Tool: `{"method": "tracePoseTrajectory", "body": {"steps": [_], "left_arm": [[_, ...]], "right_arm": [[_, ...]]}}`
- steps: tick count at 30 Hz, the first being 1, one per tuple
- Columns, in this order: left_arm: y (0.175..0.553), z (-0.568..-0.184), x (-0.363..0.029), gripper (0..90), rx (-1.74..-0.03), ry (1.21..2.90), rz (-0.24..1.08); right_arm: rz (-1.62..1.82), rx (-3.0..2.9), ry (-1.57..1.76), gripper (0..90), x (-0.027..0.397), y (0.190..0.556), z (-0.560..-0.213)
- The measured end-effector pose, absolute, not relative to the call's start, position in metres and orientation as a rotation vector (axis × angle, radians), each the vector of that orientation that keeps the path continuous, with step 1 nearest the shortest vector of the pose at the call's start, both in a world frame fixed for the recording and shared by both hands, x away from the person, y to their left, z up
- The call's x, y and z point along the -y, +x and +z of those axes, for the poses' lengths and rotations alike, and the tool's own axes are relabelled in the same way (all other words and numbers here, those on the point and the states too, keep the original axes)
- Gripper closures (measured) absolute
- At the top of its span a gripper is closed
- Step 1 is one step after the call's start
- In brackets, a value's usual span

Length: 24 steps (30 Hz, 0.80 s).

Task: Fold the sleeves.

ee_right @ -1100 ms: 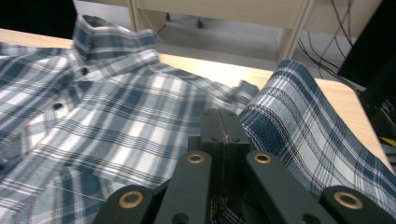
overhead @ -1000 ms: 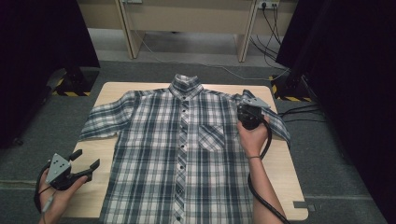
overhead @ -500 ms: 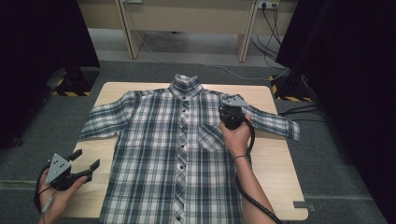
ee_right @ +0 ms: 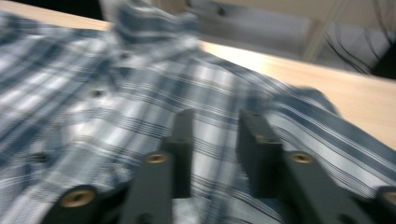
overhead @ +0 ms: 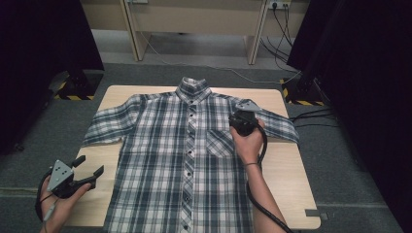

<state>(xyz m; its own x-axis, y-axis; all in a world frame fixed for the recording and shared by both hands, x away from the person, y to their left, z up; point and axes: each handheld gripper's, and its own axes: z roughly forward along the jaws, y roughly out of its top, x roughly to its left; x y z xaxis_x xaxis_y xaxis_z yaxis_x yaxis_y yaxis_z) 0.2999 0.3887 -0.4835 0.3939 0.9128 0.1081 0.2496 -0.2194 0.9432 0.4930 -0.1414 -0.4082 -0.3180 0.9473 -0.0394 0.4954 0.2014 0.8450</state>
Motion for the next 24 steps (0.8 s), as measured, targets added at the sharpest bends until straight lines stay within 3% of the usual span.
{"method": "tracePoseTrajectory", "body": {"steps": [8,24], "left_arm": [[0.3,-0.483,-0.389,21.8,-1.032,1.708,0.879],[0.3,-0.483,-0.388,21.8,-1.033,1.709,0.879]], "right_arm": [[0.902,-1.819,1.59,47.9,0.201,0.499,-0.417],[0.692,-1.663,1.878,41.0,0.292,0.499,-0.449]]}}
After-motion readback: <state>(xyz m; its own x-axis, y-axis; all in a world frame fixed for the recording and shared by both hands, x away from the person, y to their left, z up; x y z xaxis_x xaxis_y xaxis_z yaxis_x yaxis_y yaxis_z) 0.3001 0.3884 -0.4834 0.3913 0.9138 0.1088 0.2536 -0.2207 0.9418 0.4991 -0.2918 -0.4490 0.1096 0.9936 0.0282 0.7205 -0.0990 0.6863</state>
